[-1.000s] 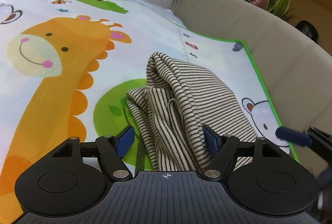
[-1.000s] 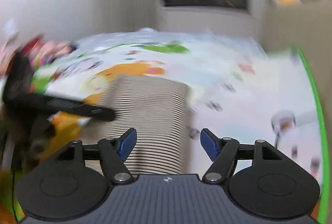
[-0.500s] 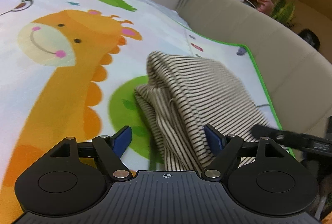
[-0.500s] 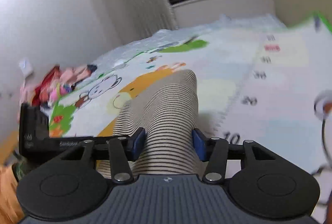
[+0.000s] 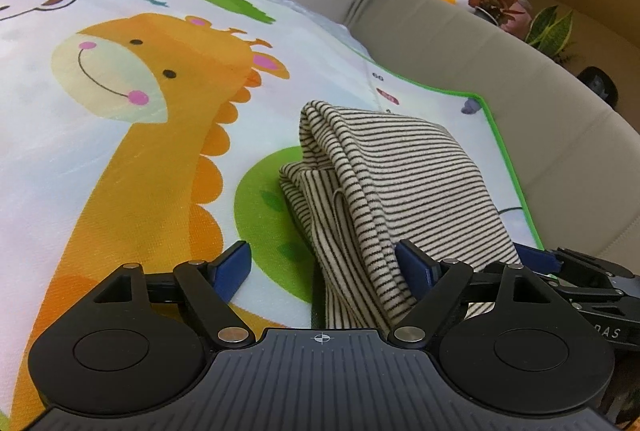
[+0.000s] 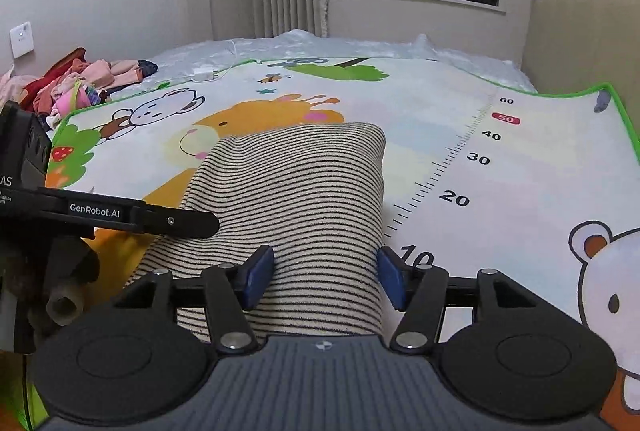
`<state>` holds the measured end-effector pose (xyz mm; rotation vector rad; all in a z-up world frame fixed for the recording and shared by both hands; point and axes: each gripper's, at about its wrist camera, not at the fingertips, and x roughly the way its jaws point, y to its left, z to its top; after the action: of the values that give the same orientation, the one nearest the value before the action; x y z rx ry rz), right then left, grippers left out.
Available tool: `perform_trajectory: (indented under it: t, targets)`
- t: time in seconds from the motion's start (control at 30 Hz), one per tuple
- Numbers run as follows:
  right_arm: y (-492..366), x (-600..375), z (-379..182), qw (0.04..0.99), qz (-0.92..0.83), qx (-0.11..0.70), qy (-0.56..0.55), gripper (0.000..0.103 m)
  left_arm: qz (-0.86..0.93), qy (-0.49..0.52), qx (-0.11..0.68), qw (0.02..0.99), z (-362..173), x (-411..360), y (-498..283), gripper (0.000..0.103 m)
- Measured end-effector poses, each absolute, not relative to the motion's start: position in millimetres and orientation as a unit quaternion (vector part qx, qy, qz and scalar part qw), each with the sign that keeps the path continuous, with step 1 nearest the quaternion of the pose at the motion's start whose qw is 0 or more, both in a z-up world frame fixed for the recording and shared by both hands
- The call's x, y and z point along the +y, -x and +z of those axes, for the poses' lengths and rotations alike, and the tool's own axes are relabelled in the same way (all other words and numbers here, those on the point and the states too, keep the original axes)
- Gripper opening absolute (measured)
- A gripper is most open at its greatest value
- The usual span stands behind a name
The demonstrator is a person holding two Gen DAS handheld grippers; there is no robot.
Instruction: Fold clothes
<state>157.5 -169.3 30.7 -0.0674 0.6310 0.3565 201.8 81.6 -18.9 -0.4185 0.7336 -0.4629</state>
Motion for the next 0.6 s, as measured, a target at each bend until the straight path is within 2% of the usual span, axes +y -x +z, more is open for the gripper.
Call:
perform_trajectory:
  t: [0.1, 0.17, 0.2, 0.3, 0.4, 0.47, 0.6]
  targets:
    - [-173, -163, 34, 0.937, 0.176, 0.301, 0.038, 0.057, -0.223, 0.202, 0.352, 0.887, -20, 82, -201, 0.085]
    - [-183, -159, 36, 0.938, 0.177, 0.296, 0.041, 0.048, -0.223, 0.201, 0.351, 0.887, -20, 81, -202, 0.085]
    - [-188, -157, 37, 0.939, 0.177, 0.293, 0.042, 0.047, -0.223, 0.201, 0.351, 0.887, -20, 81, -202, 0.085]
    - [-203, -151, 40, 0.941, 0.179, 0.285, 0.047, 0.046, -0.222, 0.198, 0.350, 0.888, -20, 79, -202, 0.088]
    - [-214, -148, 38, 0.941, 0.176, 0.284, 0.052, 0.050, -0.222, 0.199, 0.349, 0.889, -21, 78, -201, 0.088]
    - [-219, -150, 32, 0.940, 0.169, 0.291, 0.055, 0.059, -0.222, 0.198, 0.349, 0.888, -21, 78, -201, 0.088]
    - [-221, -160, 23, 0.938, 0.161, 0.304, 0.050, 0.066, -0.217, 0.190, 0.351, 0.891, -19, 75, -200, 0.089]
